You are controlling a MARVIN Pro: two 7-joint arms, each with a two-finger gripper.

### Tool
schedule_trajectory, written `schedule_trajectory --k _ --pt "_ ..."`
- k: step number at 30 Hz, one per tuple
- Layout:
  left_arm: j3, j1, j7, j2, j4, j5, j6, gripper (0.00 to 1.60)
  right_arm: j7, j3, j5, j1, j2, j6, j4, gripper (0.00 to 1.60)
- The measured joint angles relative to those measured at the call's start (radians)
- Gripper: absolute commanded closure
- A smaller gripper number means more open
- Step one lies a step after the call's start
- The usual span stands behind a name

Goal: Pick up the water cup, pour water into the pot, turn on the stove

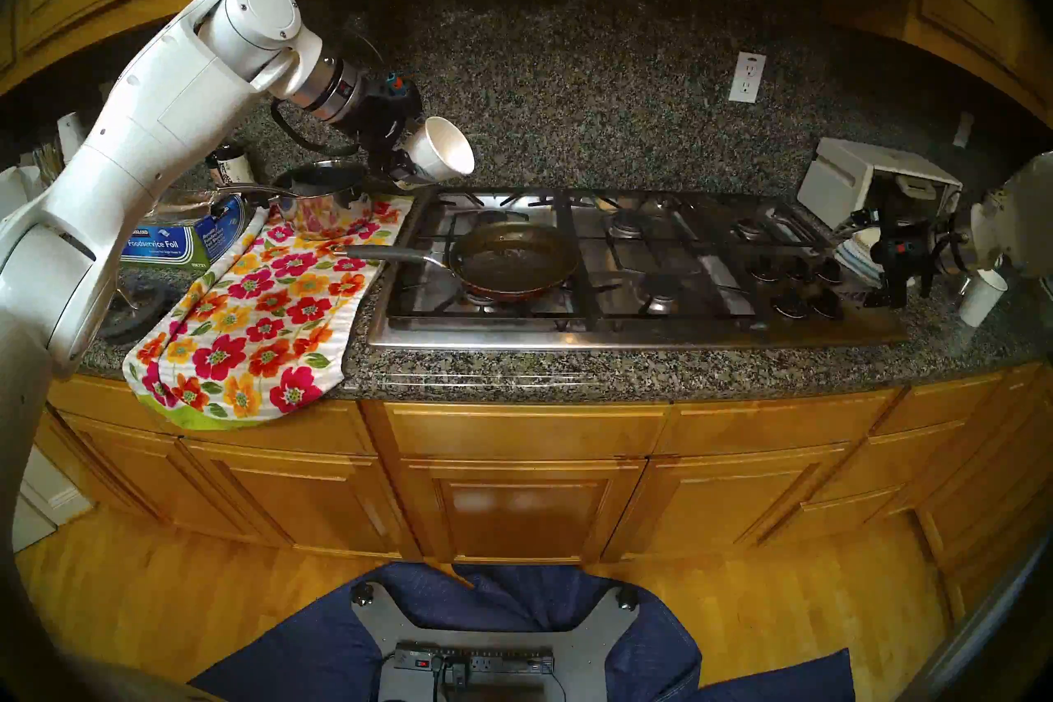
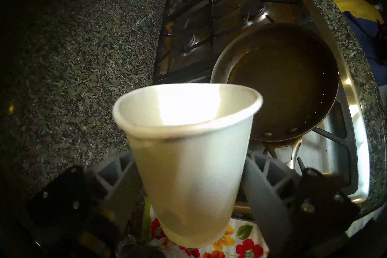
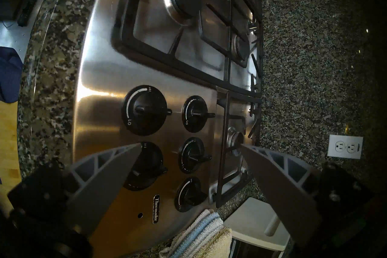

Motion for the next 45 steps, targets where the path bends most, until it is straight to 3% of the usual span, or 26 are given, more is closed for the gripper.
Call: schedule_trajectory --k 23,45 --pt "-0.091 0.082 0.081 0.074 0.002 -0.063 0.042 0.47 0.0 0.0 0.0 0.0 0.0 0.0 0.0 0.0" --pt "-0.239 0.269 0.235 0.147 -0.006 -0.172 -0.002 0.46 0.0 0.0 0.0 0.0 0.0 0.0 0.0 0.0"
